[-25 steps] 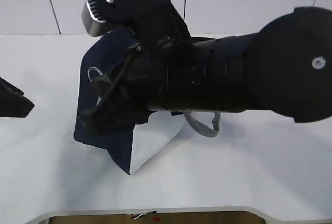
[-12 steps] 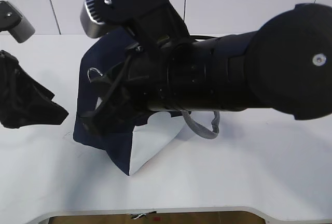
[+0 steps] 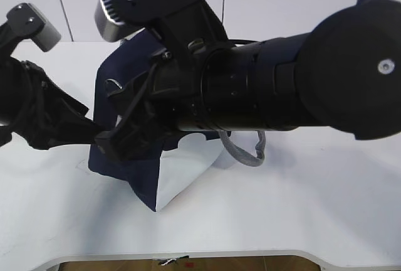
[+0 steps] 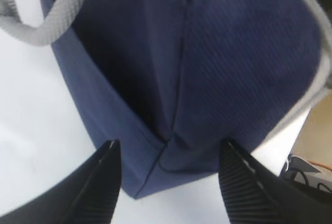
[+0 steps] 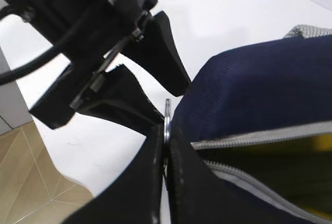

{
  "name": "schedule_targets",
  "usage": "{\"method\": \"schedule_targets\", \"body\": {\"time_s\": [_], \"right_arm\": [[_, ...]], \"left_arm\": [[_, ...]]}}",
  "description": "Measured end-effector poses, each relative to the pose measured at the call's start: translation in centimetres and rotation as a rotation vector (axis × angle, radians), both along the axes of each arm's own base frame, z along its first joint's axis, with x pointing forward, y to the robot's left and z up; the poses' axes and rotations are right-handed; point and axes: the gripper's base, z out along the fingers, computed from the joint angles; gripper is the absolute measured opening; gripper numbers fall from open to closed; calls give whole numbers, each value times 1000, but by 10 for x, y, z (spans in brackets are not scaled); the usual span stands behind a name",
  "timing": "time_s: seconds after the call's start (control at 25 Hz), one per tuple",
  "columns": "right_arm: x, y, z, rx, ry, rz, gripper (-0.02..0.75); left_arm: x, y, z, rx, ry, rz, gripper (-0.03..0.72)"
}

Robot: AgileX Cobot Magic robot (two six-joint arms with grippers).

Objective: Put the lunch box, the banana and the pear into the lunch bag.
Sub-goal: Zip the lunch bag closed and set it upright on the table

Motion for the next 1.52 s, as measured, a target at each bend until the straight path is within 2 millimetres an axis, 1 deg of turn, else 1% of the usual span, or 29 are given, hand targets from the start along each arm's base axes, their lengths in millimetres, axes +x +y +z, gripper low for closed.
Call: {"method": "schedule_targets", "body": {"time_s": [0.16, 0.24, 0.32, 0.4, 0.52, 0.6, 0.84, 1.2, 1.52], "right_arm": [[1, 0, 1, 1, -3, 0, 17], [1, 0, 2, 2, -4, 0, 17], [1, 0, 2, 2, -4, 0, 17], [1, 0, 2, 2, -4, 0, 17], [1, 0, 2, 2, -4, 0, 17], [1, 1, 3, 4, -5, 1, 17], [5, 0, 10, 17, -13, -4, 17], [27, -18, 13, 32, -9, -93, 17], [43, -26, 35, 87, -29, -139, 17]], "left_arm": [[5, -4, -5, -37, -8, -16, 447], [7, -6, -6, -51, -11, -20, 406], [8, -7, -8, -60, -9, -19, 324], [7, -7, -7, -65, -6, -24, 204], [6, -8, -7, -66, -2, -34, 60], [6, -8, -7, -68, 3, -41, 24], [3, -7, -6, -40, -4, -66, 11], [1, -5, -4, -19, -10, -69, 10], [1, -5, -3, -24, -9, -64, 10]]}}
